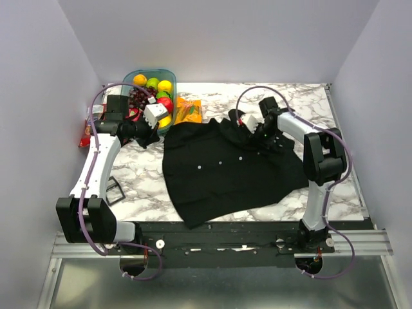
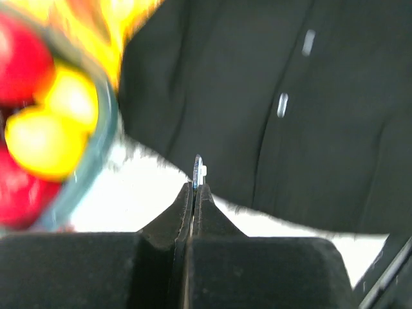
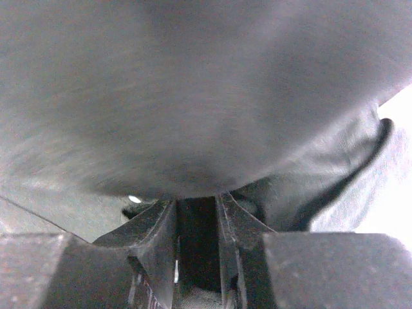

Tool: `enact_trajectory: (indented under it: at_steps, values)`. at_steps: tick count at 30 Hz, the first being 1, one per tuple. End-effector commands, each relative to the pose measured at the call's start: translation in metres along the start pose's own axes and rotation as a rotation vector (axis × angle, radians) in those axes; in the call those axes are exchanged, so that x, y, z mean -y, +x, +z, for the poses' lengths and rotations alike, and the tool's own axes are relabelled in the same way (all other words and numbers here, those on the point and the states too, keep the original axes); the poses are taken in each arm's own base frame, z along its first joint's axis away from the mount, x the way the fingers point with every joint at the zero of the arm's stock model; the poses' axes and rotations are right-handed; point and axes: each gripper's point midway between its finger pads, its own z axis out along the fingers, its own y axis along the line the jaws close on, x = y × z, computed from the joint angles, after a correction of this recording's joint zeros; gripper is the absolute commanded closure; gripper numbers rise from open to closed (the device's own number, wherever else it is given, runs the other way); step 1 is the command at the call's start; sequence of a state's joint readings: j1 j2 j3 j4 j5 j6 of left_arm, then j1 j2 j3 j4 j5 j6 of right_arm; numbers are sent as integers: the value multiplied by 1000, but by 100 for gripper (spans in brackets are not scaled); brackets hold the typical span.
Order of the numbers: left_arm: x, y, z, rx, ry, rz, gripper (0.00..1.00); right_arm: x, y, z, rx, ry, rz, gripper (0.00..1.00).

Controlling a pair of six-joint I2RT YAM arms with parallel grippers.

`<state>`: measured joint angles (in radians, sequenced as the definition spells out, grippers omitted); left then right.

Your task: Remove the brooch from the garment

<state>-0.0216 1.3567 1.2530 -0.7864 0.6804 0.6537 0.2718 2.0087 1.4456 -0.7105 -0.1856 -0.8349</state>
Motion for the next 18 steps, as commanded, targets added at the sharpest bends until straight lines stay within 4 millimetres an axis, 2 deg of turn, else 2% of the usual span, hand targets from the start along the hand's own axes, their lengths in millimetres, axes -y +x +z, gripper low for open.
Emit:
enact_trajectory:
  at_steps: [1, 2, 3, 6, 9, 12, 13, 14, 16, 17, 18]
  values:
    - [-4, 44, -34, -209, -58, 67, 100, 39, 54, -4, -189, 97, 159, 66]
    - [-5, 48, -39, -228, -62, 100, 100, 45, 63, -5, -213, 116, 164, 67]
    - [-7, 61, -48, -278, -77, 90, 100, 51, 75, -8, -227, 129, 187, 67]
    - [-10, 83, -62, -370, -104, 106, 100, 62, 90, -16, -231, 153, 244, 68]
    - [-20, 102, -81, -475, -169, 89, 100, 62, 90, -23, -207, 145, 271, 68]
    - [-31, 125, -101, -623, -245, 64, 100, 53, 70, -30, -117, 92, 302, 64]
    - [-35, 132, -108, -672, -278, 54, 100, 47, 55, -38, -49, 57, 311, 60]
    - [-39, 151, -123, -786, -324, 48, 100, 44, 49, -44, -24, 42, 324, 53]
    - [-37, 169, -133, -864, -318, 63, 100, 38, 30, -63, 51, 42, 317, 44]
    - [-26, 186, -136, -907, -290, 51, 100, 36, 23, -70, 73, 45, 307, 39]
    - [-21, 194, -136, -923, -274, 61, 100, 32, 17, -74, 89, 39, 294, 37]
